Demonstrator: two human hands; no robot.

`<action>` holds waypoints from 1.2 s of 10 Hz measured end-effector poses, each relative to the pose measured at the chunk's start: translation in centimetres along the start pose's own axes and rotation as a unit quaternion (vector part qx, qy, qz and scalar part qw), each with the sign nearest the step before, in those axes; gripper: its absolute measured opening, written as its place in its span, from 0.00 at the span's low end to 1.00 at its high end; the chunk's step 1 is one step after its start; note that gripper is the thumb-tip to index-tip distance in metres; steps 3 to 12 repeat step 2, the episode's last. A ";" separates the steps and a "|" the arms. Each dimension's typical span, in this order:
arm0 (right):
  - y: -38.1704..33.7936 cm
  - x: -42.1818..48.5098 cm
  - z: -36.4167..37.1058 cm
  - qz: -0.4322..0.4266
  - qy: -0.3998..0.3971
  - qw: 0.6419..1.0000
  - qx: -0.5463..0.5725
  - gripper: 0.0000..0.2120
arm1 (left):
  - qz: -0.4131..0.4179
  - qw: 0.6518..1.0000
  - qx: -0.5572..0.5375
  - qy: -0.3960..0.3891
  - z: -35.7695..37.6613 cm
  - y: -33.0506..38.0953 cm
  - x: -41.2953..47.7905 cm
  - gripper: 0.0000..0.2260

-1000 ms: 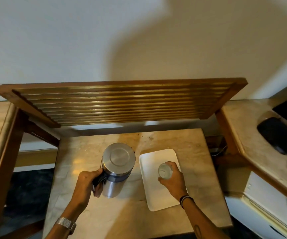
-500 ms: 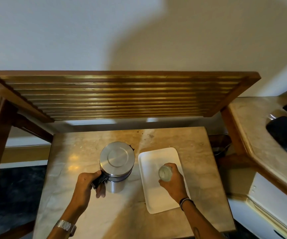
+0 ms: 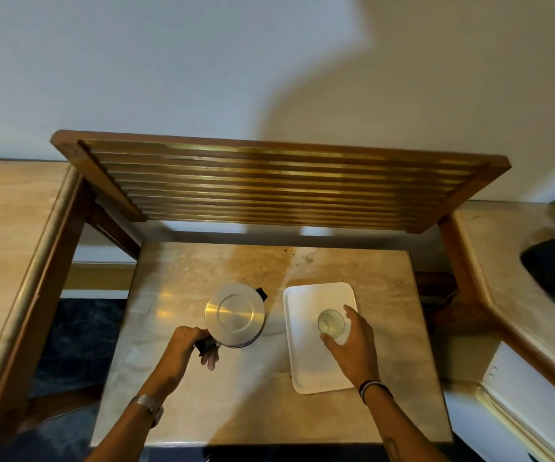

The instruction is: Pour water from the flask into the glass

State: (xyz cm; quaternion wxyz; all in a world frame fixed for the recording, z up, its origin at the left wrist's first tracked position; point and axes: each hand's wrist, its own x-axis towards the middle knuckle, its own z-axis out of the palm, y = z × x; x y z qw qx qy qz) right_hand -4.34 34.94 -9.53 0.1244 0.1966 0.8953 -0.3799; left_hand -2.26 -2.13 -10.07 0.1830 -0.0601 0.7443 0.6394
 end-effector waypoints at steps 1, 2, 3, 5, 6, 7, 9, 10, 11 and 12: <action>-1.2 -1.0 -1.6 -0.030 0.022 0.998 -0.042 0.34 | -0.011 1.000 -0.016 0.011 -0.1 -0.2 0.0 0.27; -4.1 -2.4 -4.0 -0.069 0.031 0.995 -0.064 0.29 | -0.092 0.993 -0.047 0.062 -1.3 0.7 -1.2 0.18; -4.1 -2.4 -4.0 -0.069 0.031 0.995 -0.064 0.29 | -0.092 0.993 -0.047 0.062 -1.3 0.7 -1.2 0.18; -4.1 -2.4 -4.0 -0.069 0.031 0.995 -0.064 0.29 | -0.092 0.993 -0.047 0.062 -1.3 0.7 -1.2 0.18; -4.1 -2.4 -4.0 -0.069 0.031 0.995 -0.064 0.29 | -0.092 0.993 -0.047 0.062 -1.3 0.7 -1.2 0.18; -4.1 -2.4 -4.0 -0.069 0.031 0.995 -0.064 0.29 | -0.092 0.993 -0.047 0.062 -1.3 0.7 -1.2 0.18; -4.1 -2.4 -4.0 -0.069 0.031 0.995 -0.064 0.29 | -0.092 0.993 -0.047 0.062 -1.3 0.7 -1.2 0.18; -4.1 -2.4 -4.0 -0.069 0.031 0.995 -0.064 0.29 | -0.092 0.993 -0.047 0.062 -1.3 0.7 -1.2 0.18; -4.1 -2.4 -4.0 -0.069 0.031 0.995 -0.064 0.29 | -0.092 0.993 -0.047 0.062 -1.3 0.7 -1.2 0.18; -4.1 -2.4 -4.0 -0.069 0.031 0.995 -0.064 0.29 | -0.092 0.993 -0.047 0.062 -1.3 0.7 -1.2 0.18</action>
